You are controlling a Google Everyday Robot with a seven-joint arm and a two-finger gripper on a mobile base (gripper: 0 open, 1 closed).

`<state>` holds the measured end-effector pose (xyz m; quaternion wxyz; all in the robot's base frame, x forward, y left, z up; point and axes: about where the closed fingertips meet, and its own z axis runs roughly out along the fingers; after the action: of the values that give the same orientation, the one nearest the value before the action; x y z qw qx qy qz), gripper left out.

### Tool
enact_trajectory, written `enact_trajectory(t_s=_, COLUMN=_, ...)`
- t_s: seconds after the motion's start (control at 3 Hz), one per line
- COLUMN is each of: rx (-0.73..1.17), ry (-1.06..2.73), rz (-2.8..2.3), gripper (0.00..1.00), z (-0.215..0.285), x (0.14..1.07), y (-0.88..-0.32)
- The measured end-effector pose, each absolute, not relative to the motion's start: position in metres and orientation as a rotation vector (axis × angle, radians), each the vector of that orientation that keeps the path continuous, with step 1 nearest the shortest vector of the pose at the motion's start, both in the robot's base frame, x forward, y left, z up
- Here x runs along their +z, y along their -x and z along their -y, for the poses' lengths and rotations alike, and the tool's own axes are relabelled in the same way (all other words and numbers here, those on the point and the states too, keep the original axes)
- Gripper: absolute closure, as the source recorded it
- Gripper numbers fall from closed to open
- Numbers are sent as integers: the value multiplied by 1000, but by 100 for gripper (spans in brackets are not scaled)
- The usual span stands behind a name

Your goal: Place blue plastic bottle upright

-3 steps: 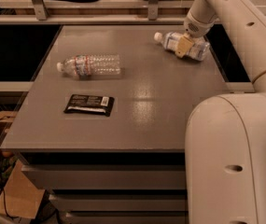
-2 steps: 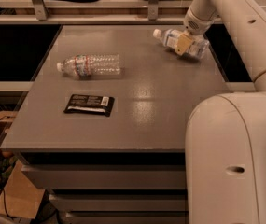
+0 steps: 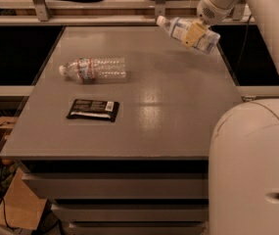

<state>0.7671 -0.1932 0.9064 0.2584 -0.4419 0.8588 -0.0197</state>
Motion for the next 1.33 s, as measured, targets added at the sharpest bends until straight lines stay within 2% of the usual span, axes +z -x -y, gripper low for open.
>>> enact_trajectory(t_s=0.67, rx=146, ry=1056, rz=-2219, gripper=100, z=169, x=953, y=-745)
enact_trajectory(t_s=1.33, rx=433, ry=927, rz=-2079, gripper=100, z=137, x=964, y=-717)
